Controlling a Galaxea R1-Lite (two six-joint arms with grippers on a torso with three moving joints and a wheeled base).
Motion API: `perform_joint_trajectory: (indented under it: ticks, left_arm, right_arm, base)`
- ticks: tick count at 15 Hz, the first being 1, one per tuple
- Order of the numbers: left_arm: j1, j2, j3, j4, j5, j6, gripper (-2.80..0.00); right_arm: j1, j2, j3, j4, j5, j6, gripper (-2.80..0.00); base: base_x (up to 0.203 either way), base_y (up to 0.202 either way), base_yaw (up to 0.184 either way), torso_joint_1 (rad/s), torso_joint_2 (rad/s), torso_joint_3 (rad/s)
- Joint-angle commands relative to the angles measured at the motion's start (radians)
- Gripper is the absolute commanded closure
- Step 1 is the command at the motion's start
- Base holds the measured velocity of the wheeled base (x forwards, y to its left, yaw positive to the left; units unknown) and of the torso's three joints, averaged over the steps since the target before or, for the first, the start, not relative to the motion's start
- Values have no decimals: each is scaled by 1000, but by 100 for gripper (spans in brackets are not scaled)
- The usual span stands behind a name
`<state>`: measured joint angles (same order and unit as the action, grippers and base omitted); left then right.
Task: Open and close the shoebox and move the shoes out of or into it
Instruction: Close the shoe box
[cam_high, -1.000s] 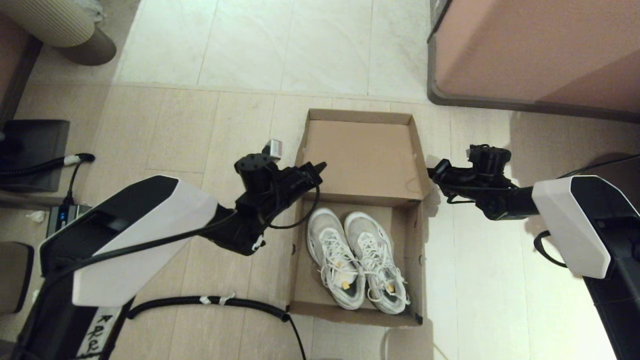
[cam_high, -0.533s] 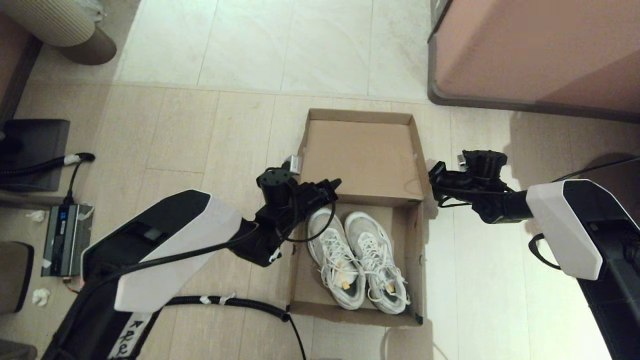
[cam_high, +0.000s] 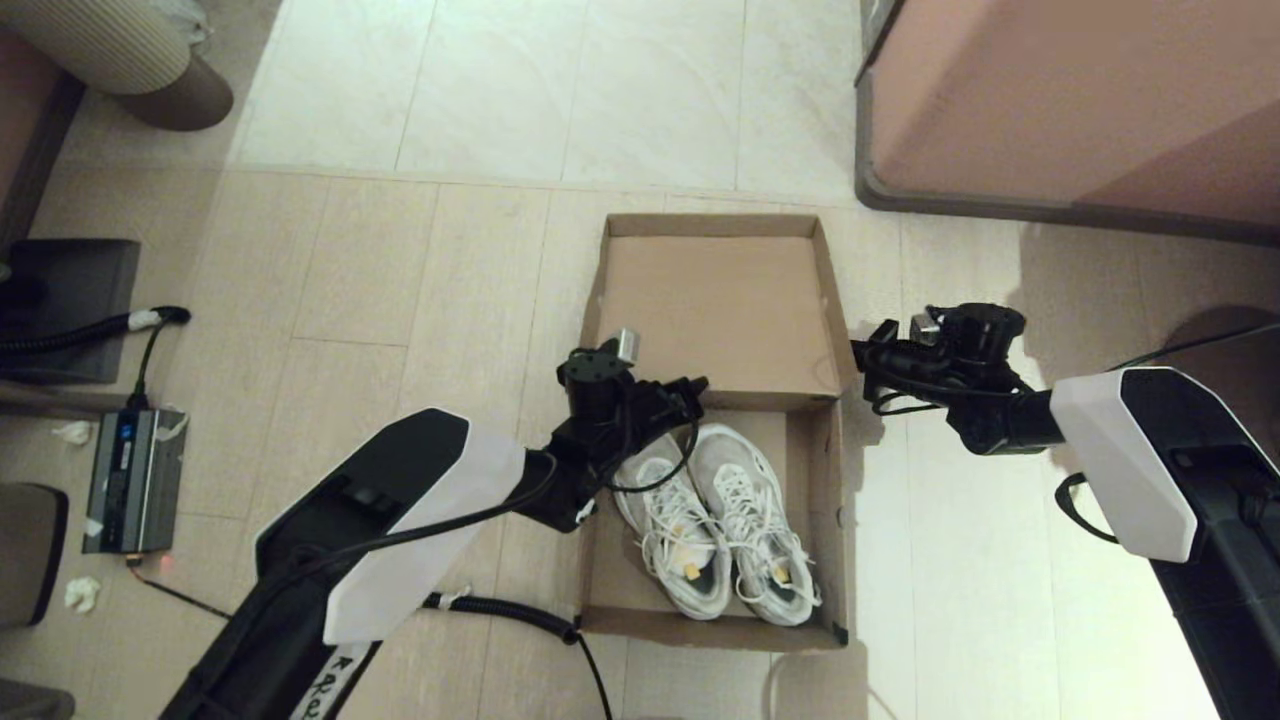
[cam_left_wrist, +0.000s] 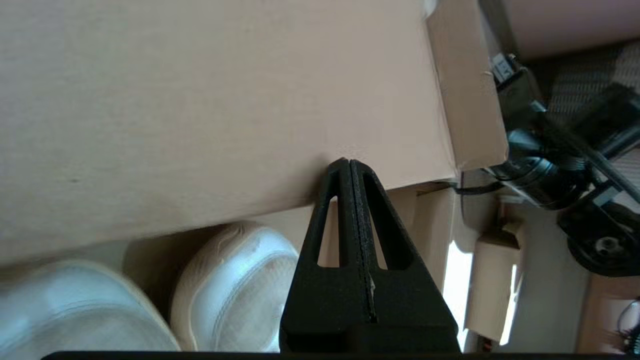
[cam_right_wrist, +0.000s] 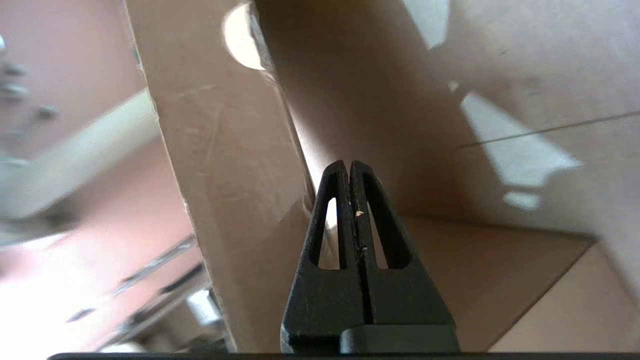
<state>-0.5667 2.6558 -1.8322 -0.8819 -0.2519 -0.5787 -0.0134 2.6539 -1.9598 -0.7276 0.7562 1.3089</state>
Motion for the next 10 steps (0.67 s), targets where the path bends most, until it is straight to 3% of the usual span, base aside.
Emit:
perform_joint_trajectory:
  ticks: [1,3,5,9,10]
  left_arm:
    - [-19,48,-25,4,0,-2,0]
    - [-40,55,-20,11,1,2,0]
    - [-52,83,-23,21,1,56,0]
    - [-88,117,-25,21,2,78,0]
    - [-96,126,-25,22,2,79,0]
  right_arm:
    - [-5,6,-1,-17,34,43,0]
    - [-7,13,-1,-18,53,49,0]
    - [-7,30,-1,-68,69,66,0]
    - [-15,65,-5,-297,168,299,0]
    - [-16,72,-6,-315,179,326,0]
  base:
    - [0,0,0,0,0,0]
    - [0,0,0,0,0,0]
    - [0,0,0,0,0,0]
    - [0,0,0,0,0,0]
    - [0,0,0,0,0,0]
